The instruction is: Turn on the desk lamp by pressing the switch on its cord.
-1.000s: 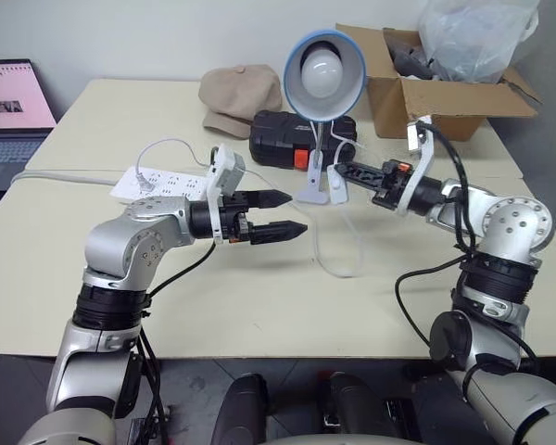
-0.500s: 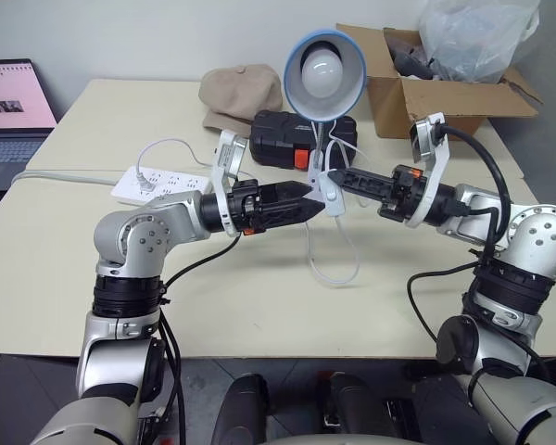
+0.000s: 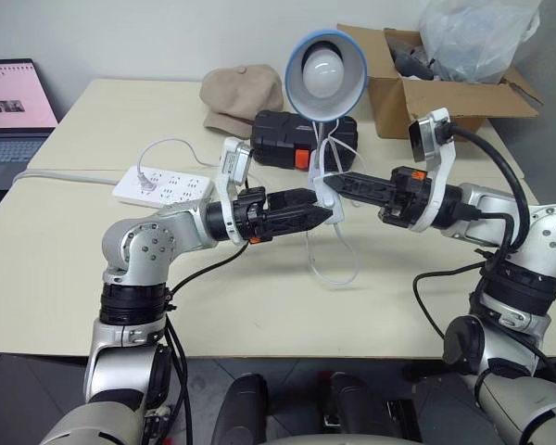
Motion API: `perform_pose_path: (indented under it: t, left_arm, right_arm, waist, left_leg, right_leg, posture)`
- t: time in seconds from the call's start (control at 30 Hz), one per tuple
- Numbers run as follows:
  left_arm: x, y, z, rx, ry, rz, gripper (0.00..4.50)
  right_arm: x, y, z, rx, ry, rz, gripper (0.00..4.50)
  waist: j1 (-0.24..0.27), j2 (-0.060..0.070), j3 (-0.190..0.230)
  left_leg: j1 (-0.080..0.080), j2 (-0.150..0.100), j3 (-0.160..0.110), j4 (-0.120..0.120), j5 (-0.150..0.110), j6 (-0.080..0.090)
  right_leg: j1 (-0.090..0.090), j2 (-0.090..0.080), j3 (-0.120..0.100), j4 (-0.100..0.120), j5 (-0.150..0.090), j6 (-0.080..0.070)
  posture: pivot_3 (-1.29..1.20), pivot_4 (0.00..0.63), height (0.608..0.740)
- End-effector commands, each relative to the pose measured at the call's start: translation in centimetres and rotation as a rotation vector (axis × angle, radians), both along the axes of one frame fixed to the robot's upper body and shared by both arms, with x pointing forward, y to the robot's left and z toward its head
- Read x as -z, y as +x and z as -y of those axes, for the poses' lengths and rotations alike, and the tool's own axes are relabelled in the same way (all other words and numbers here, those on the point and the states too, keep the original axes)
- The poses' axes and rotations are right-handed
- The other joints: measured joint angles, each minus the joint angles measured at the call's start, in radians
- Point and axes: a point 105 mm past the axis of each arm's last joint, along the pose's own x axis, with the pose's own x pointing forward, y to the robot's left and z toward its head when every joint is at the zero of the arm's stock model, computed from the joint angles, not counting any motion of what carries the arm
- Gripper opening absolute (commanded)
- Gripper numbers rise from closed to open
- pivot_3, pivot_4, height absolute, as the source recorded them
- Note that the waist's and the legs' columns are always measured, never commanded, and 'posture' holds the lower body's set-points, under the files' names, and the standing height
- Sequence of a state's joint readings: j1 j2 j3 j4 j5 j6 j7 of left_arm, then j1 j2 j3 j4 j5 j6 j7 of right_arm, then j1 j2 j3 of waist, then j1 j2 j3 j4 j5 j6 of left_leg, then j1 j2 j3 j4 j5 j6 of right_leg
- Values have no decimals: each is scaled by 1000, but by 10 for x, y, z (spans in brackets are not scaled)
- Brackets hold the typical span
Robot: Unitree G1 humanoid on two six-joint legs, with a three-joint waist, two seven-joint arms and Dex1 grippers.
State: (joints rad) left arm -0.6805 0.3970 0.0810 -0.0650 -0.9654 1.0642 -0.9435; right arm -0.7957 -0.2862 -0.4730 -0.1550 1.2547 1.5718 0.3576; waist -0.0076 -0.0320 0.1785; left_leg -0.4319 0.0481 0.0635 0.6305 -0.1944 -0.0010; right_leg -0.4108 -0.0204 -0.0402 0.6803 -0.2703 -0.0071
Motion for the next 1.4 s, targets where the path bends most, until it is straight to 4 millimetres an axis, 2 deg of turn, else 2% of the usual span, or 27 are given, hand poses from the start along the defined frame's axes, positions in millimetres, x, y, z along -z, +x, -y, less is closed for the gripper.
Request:
perform_pose_path:
  t: [0.03, 0.23, 0.67, 0.77, 1.0, 1.4]
  left_arm:
    - [-10, -7, 4, 28, -55, 32, 4500]
    - [-7, -10, 6, 42, -59, 25, 4500]
    - [-5, -13, 11, 99, -83, 27, 2293]
    - [-4, -13, 11, 104, -76, 32, 1660]
    - [-8, -9, 8, 100, -89, 46, 527]
    - [-2, -10, 4, 84, -53, 58, 487]
  right_arm:
    - [-9, -5, 1, -7, 14, 46, 379]
    - [-10, -7, 1, -7, 10, 47, 379]
    - [-12, -11, -2, -9, 12, 37, 379]
    - [-13, -12, -2, -11, 14, 32, 379]
    - [-13, -14, -2, -12, 16, 19, 379]
    - [-12, -14, -4, -9, 26, -1, 379]
  waist:
    - [0, 0, 0]
    - [0, 0, 0]
    - [0, 0, 0]
    - [0, 0, 0]
    - [0, 0, 0]
    - [1, 0, 0]
  left_leg:
    - [0, 0, 0, 0, 0, 0]
    - [0, 0, 0, 0, 0, 0]
    - [0, 0, 0, 0, 0, 0]
    - [0, 0, 0, 0, 0, 0]
    - [0, 0, 0, 0, 0, 0]
    - [0, 0, 0, 0, 0, 0]
  right_leg:
    - [0, 0, 0, 0, 0, 0]
    - [0, 0, 0, 0, 0, 0]
    - [0, 0, 0, -1, 0, 0]
    - [0, 0, 0, -1, 0, 0]
    - [0, 1, 0, -1, 0, 0]
    - [0, 1, 0, -1, 0, 0]
  posture:
    - [0, 150, 740]
    - [0, 150, 740]
    - [0, 150, 740]
    - [0, 150, 740]
    - [0, 150, 740]
    - [0, 150, 740]
